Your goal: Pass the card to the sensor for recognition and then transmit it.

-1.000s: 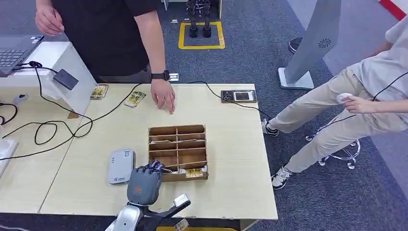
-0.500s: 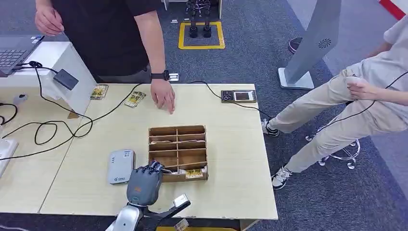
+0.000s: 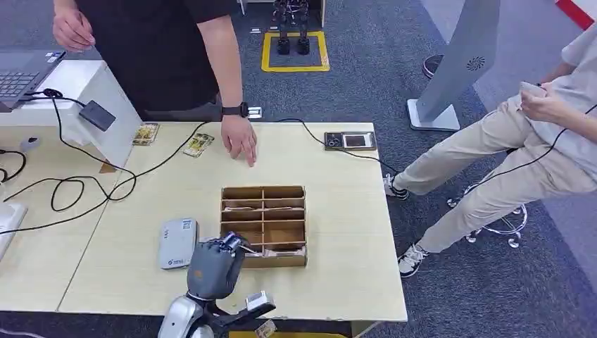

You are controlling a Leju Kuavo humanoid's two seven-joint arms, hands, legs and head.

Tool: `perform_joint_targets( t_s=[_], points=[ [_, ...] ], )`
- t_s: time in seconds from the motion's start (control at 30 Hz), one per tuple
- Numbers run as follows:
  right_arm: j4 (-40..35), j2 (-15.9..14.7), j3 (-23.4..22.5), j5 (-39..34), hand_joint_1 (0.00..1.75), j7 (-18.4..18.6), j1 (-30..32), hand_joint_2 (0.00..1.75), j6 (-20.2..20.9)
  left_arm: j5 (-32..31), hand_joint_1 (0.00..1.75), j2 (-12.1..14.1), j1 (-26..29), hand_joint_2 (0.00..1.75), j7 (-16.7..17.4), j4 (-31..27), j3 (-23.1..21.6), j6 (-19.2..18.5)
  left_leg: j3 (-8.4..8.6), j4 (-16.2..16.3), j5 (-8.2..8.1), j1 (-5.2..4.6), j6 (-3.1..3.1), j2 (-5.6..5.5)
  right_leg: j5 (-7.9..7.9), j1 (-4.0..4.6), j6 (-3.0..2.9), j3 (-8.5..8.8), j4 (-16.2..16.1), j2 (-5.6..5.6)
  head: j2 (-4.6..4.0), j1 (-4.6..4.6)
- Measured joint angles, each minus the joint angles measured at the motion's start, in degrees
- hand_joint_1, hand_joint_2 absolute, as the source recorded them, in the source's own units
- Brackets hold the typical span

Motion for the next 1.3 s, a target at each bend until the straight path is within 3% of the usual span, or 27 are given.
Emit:
perform_joint_targets(
  t_s=[0.13,0.23,0.4,0.63,0.8,1.0,1.13,1.3],
  points=[
    [0.2,0.7,0.2,-0.5,0.00,0.3,0.0,1.75,-0.2,22.4,1.75,-1.5,-0.9,1.75,5.7,0.1,-1.4,-1.4,0.03,0.0,0.00,-0.01,0.00,0.03,0.03,0.00,0.05,-0.03,0.0,0.02,0.00,-0.02],
    [0.4,1.1,0.3,-0.7,0.00,0.3,-0.1,1.75,-0.2,32.1,1.75,-1.2,-1.5,1.75,7.3,-1.8,-5.8,-3.3,-0.02,0.0,0.04,0.01,0.06,-0.04,0.03,0.01,0.05,-0.03,0.0,-0.04,0.00,-0.02],
    [0.6,1.4,0.5,-0.7,0.00,0.6,0.0,1.75,-0.2,39.8,1.75,-0.4,-2.8,1.75,7.9,-4.3,-10.7,-5.7,-0.02,0.0,0.04,0.01,0.06,0.00,0.04,0.01,0.04,-0.03,0.0,-0.02,0.00,0.00],
    [0.7,1.5,0.8,-0.1,0.00,0.9,0.0,1.75,-0.4,48.2,1.75,0.5,-4.1,1.75,7.3,-6.1,-13.1,-8.3,-0.03,0.0,0.04,0.00,0.06,0.00,0.04,0.00,0.05,-0.03,0.0,-0.02,0.00,0.00],
    [0.7,1.5,0.9,1.0,0.00,1.0,-0.1,1.75,-0.6,54.3,1.75,1.1,-6.6,1.75,7.6,-6.7,-13.3,-9.6,-0.03,0.0,0.05,0.00,0.07,-0.01,0.05,0.00,0.06,-0.02,0.0,-0.03,0.00,0.00],
    [0.7,1.5,1.0,1.5,0.00,1.2,-0.1,1.75,-0.6,56.8,1.75,1.5,-8.6,1.75,7.9,-6.7,-13.3,-10.0,-0.02,0.0,0.05,0.01,0.07,0.00,0.05,0.01,0.06,-0.03,0.0,-0.02,0.00,-0.02],
    [0.6,1.5,1.0,3.0,0.00,1.4,-0.2,1.75,-1.2,66.0,1.75,1.6,-11.2,1.75,9.9,-6.5,-13.1,-10.7,-0.05,0.0,0.06,0.01,0.07,-0.03,0.05,0.01,0.06,-0.04,0.0,-0.03,0.00,-0.02],
    [0.4,1.4,1.0,4.9,0.00,2.2,-0.6,1.75,-1.6,74.0,1.75,2.1,-18.9,1.75,11.7,-2.6,-10.7,-9.6,-0.05,0.0,0.13,0.01,0.06,-0.02,0.12,0.01,0.09,-0.03,0.0,-0.04,0.00,0.00]
  ],
)
